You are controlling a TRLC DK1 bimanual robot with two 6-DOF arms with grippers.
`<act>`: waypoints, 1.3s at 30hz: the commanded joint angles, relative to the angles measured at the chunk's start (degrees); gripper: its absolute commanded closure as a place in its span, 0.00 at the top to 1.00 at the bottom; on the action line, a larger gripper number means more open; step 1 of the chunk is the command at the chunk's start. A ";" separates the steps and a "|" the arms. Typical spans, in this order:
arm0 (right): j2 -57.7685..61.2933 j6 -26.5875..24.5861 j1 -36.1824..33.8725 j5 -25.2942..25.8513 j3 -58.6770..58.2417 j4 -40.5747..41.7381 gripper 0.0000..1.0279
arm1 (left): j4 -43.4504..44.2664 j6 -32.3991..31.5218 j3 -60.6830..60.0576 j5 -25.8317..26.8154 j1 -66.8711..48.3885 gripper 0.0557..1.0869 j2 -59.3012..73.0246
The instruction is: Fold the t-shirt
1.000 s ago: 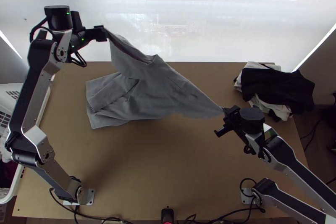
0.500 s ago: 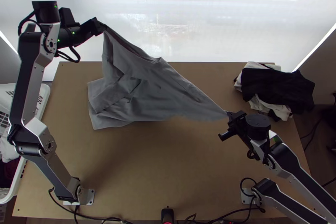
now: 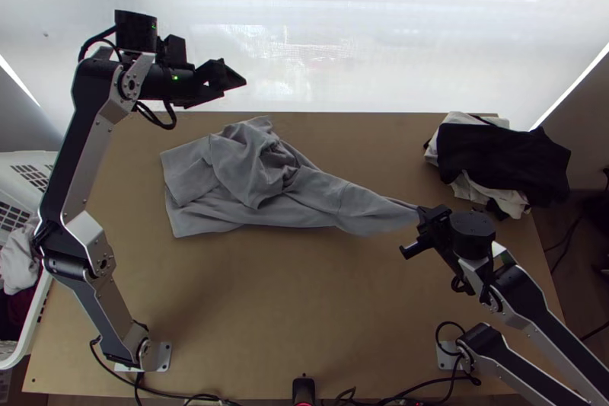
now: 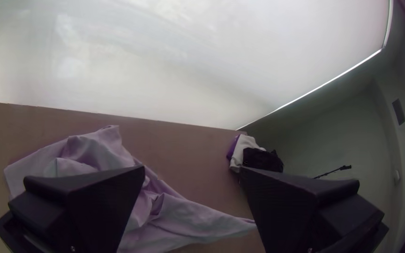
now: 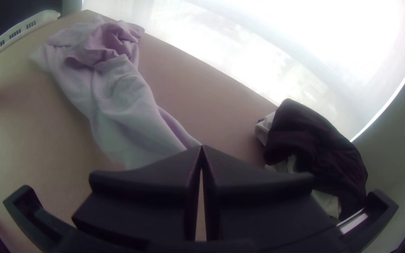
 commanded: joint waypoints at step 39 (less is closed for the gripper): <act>3.27 1.59 -3.90 -0.42 1.39 2.81 0.03 | 7.66 49.93 -67.08 -21.25 1.67 0.86 -17.91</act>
